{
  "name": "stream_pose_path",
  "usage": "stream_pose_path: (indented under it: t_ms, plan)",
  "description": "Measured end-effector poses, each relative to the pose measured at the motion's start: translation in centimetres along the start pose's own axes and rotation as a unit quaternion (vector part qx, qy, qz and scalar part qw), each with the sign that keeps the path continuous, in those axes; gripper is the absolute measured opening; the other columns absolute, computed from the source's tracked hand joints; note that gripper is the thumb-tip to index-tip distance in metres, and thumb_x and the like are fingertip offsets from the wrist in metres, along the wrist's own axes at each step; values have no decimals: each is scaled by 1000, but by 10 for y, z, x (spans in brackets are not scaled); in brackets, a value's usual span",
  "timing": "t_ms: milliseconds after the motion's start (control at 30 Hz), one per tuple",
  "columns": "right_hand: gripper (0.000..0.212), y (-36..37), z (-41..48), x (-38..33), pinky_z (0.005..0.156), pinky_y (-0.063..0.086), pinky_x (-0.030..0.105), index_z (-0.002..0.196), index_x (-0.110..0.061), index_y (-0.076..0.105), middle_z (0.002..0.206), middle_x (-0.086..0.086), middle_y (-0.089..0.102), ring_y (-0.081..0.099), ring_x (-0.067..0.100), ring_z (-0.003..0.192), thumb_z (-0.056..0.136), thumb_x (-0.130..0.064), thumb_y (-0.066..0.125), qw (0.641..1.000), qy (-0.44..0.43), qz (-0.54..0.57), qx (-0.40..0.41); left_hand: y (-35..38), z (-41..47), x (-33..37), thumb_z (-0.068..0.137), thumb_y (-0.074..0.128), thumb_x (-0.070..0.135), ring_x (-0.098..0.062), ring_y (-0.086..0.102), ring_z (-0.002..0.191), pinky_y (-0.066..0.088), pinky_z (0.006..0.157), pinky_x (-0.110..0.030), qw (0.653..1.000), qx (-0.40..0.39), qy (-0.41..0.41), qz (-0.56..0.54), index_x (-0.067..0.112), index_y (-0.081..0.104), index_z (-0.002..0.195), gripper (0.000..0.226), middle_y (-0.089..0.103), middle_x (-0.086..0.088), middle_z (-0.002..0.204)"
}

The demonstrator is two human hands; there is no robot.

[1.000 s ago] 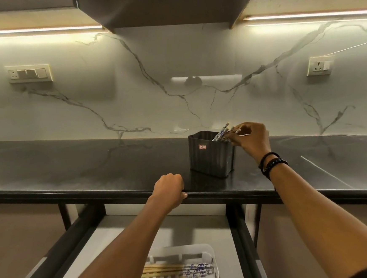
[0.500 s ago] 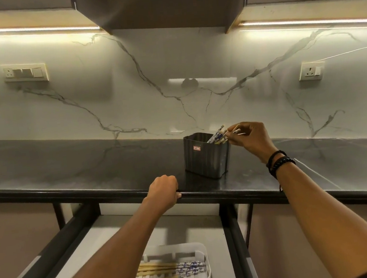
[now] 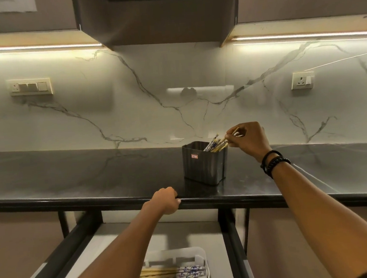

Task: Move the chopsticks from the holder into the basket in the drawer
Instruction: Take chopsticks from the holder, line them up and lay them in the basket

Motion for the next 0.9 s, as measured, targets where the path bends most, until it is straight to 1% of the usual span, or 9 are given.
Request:
stream_pose_path:
  t_ms: [67, 133, 233, 367, 467, 633, 700, 767, 900]
  plan:
    - [11, -7, -6, -9, 74, 62, 45, 91, -2, 74, 85, 15, 73, 74, 27, 75, 81, -7, 76, 1000, -9, 0, 5, 10, -3, -4, 100, 42, 37, -29, 47, 123, 35, 106, -48, 1000, -23, -10, -1, 10, 50, 128, 40, 50, -12, 134]
    - [11, -14, -12, -19, 72, 62, 45, 91, -2, 75, 85, 15, 73, 73, 27, 75, 81, -8, 76, 1000, -24, -8, 13, 14, -8, -5, 100, 40, 41, -35, 22, 142, 15, 112, -63, 1000, -6, -15, 11, 15, 43, 136, 45, 33, -9, 152]
    - [8, -27, -19, -33, 73, 61, 46, 88, -4, 76, 83, 12, 73, 73, 26, 76, 81, -8, 76, 998, -47, -20, 27, 15, -16, 0, 100, 37, 43, -34, 10, 147, 9, 111, -64, 998, 39, -16, -37, 20, 38, 143, 49, 21, -4, 159]
    - [10, -48, -28, -51, 77, 60, 47, 89, -3, 76, 84, 13, 74, 72, 27, 82, 81, -10, 76, 996, -66, -31, 49, 8, -30, 15, 101, 36, 43, -32, 18, 145, 18, 115, -57, 990, 76, -1, -116, 17, 34, 147, 53, 27, -7, 157]
    - [12, -59, -40, -67, 77, 60, 46, 90, -2, 76, 83, 14, 74, 72, 27, 79, 82, -10, 75, 994, -83, -41, 59, -10, -42, 32, 101, 39, 41, -27, 37, 137, 31, 112, -44, 978, 112, 21, -172, 13, 38, 145, 52, 43, -8, 148]
    - [12, -73, -59, -91, 77, 61, 42, 90, -3, 77, 84, 11, 75, 72, 23, 77, 82, -10, 74, 990, -108, -47, 83, -42, -67, 62, 101, 41, 37, -18, 56, 110, 40, 90, -31, 956, 150, 58, -246, 13, 50, 136, 44, 62, -7, 124]
    - [11, -77, -67, -98, 78, 61, 42, 90, -5, 77, 84, 9, 75, 72, 23, 77, 82, -11, 74, 989, -109, -40, 88, -52, -73, 68, 101, 40, 38, -6, 55, 88, 39, 81, -27, 946, 161, 70, -271, 27, 62, 112, 26, 64, 4, 100]
    - [10, -80, -75, -103, 78, 60, 43, 90, -6, 77, 84, 10, 75, 73, 24, 77, 83, -11, 74, 989, -111, -33, 90, -63, -82, 72, 101, 39, 40, 3, 44, 68, 39, 67, -21, 939, 172, 72, -290, 38, 49, 79, 24, 51, 15, 77]
    - [13, -83, -92, -111, 79, 60, 45, 94, -5, 76, 87, 11, 76, 73, 24, 78, 84, -13, 74, 989, -117, -15, 94, -77, -96, 71, 101, 38, 42, -8, 42, 58, 36, 58, -24, 919, 190, 53, -341, 22, 43, 65, 41, 45, 4, 62]
Point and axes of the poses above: each hand's wrist, its own z-axis towards the middle knuckle, its own y-axis out of the palm, x = y × z, the point moved 10 cm from there along z, towards the middle knuckle
